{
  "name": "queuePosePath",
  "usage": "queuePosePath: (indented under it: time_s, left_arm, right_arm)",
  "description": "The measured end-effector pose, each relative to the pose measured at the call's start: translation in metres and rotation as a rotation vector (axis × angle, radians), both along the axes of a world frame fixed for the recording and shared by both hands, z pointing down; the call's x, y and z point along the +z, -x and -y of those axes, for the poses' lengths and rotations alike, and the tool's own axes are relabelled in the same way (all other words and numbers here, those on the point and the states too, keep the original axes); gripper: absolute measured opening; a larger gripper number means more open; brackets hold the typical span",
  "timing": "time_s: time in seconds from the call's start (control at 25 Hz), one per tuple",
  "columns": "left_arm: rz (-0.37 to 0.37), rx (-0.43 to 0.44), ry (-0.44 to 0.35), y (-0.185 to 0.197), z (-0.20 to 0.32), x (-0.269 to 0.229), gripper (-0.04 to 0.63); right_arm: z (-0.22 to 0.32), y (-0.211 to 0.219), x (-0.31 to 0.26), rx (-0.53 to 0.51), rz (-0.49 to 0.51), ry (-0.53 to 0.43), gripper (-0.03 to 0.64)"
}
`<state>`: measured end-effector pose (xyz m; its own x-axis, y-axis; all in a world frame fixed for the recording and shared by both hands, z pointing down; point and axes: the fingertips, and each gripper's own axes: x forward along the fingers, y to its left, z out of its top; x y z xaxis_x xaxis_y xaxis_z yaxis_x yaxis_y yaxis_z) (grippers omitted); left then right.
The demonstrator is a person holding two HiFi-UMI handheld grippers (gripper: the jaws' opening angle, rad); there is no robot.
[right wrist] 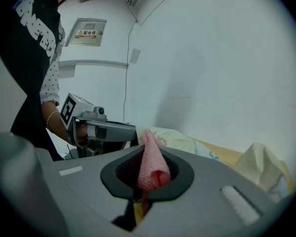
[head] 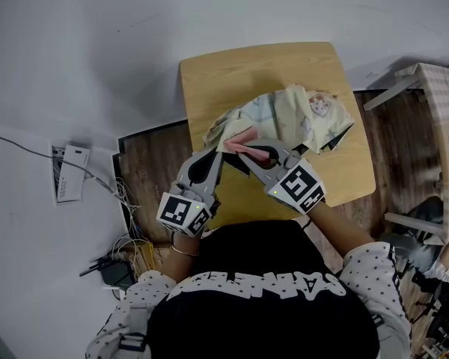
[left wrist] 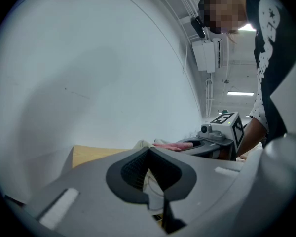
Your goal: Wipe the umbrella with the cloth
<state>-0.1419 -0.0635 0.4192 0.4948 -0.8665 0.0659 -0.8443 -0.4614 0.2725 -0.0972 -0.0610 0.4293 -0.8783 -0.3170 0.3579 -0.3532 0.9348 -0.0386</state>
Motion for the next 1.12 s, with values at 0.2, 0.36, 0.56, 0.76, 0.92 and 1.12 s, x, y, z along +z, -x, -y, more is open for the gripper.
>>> queuePosePath:
  time_s: [0.2, 0.36, 0.56, 0.76, 0.92, 1.12]
  left_arm:
    - [0.000, 0.003, 0.001, 0.001, -0.001, 0.000, 0.002]
    - [-0.002, 0.000, 0.011, 0.003, 0.000, 0.001, 0.002]
    - [-0.003, -0.009, 0.014, 0.005, 0.001, 0.002, 0.002]
    - [-0.008, -0.015, 0.010, 0.006, 0.001, 0.004, 0.002]
    - [-0.007, -0.016, 0.008, 0.007, 0.001, 0.005, 0.002]
    - [-0.010, -0.026, 0.012, 0.008, 0.000, 0.006, 0.002]
  right_arm:
    - [-0.012, 0.001, 0.000, -0.017, -0.001, 0.010, 0.034]
    - [-0.019, -0.001, 0.001, -0.022, -0.001, 0.020, 0.034]
    - [-0.027, -0.006, -0.005, -0.040, 0.008, 0.039, 0.034]
    - [-0.016, -0.016, -0.029, -0.026, 0.043, 0.010, 0.034]
    - [0.025, -0.031, -0.056, 0.062, 0.084, -0.043, 0.034]
    - [0.084, -0.040, -0.077, 0.200, 0.093, -0.136, 0.034]
